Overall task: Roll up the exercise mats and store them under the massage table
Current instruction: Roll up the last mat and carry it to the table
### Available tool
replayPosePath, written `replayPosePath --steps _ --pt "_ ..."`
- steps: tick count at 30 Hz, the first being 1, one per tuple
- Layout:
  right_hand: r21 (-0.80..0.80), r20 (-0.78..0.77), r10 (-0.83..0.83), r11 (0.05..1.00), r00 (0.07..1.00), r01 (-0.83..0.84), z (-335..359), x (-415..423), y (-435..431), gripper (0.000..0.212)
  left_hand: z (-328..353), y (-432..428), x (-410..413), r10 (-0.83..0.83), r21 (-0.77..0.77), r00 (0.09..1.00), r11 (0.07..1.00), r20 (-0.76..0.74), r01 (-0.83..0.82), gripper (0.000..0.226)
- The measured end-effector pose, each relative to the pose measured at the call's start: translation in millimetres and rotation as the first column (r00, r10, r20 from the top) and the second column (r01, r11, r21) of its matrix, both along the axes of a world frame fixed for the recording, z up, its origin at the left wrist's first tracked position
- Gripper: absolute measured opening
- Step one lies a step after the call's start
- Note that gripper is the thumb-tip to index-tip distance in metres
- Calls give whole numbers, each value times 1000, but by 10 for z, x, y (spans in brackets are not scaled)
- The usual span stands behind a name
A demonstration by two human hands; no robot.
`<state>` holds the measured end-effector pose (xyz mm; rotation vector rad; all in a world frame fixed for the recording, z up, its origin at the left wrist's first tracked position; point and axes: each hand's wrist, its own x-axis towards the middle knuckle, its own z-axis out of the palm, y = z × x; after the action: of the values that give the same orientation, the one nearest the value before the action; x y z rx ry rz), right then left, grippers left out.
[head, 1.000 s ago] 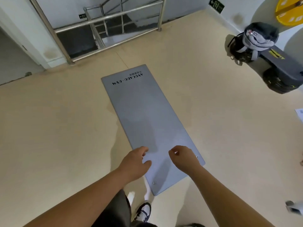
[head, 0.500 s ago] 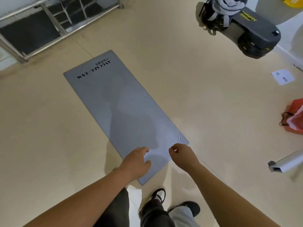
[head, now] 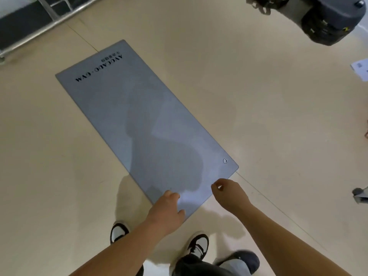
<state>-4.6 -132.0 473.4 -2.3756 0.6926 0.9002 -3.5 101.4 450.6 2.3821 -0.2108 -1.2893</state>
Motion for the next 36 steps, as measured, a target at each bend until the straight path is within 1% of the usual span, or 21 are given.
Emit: replayPosePath --steps 4,8,11,13,15,16,18,21,23,24,26,28,29,33,35,36 --pt "-58 -39 -28 998 999 25 -1076 -101 48 32 -1102 72 -3 -61 46 998 997 0 61 55" --pt "-55 -58 -36 998 998 33 -2399 -200 52 41 -2427 -62 -34 -121 85 993 989 2 120 63" --pt "-57 -113 -46 998 993 39 -3310 -290 -6 49 -3339 -212 -111 -137 106 990 984 -37 140 64" --pt "-73 -125 -39 997 991 30 -3858 -340 -59 54 -3860 -287 -165 -159 115 986 980 -48 164 75" --pt "-89 -159 -34 996 987 20 -4347 -326 -135 59 -4330 -347 -197 -172 138 984 975 -38 175 92" --pt "-96 -184 -49 995 982 32 -4546 -311 -156 60 -4521 -351 -229 -186 162 982 969 -30 188 100" --pt "-126 -203 -148 984 968 124 -4892 -352 -172 56 -4820 -344 -348 -212 220 977 954 2 206 113" --pt "-193 -90 -287 945 954 266 -5232 -345 -137 43 -5090 -414 -532 -245 296 968 929 46 221 131" --pt "-186 -66 -438 888 897 420 -5324 -322 -108 38 -5162 -462 -639 -236 308 969 929 66 205 134" --pt "-176 -65 -517 848 853 500 -5357 -318 -104 41 -5184 -474 -676 -233 301 968 933 89 196 132" --pt "-154 -113 -629 776 769 611 -5395 -354 -143 55 -5211 -494 -752 -265 263 953 939 149 220 122" --pt "-138 -150 -657 754 739 642 -5406 -416 -222 64 -5200 -526 -824 -316 242 934 931 165 273 115" --pt "-119 -133 -675 738 726 664 -5392 -454 -258 62 -5193 -548 -844 -327 241 931 928 160 284 115" --pt "66 71 -779 627 623 777 -5300 -612 -323 40 -5166 -664 -824 -275 246 952 940 132 238 128" --pt "113 169 -765 642 622 758 -5179 -628 -241 30 -5091 -764 -844 -253 257 964 940 87 224 133" --pt "126 209 -748 659 630 741 -5105 -600 -181 24 -5060 -817 -858 -241 257 968 942 72 216 131"
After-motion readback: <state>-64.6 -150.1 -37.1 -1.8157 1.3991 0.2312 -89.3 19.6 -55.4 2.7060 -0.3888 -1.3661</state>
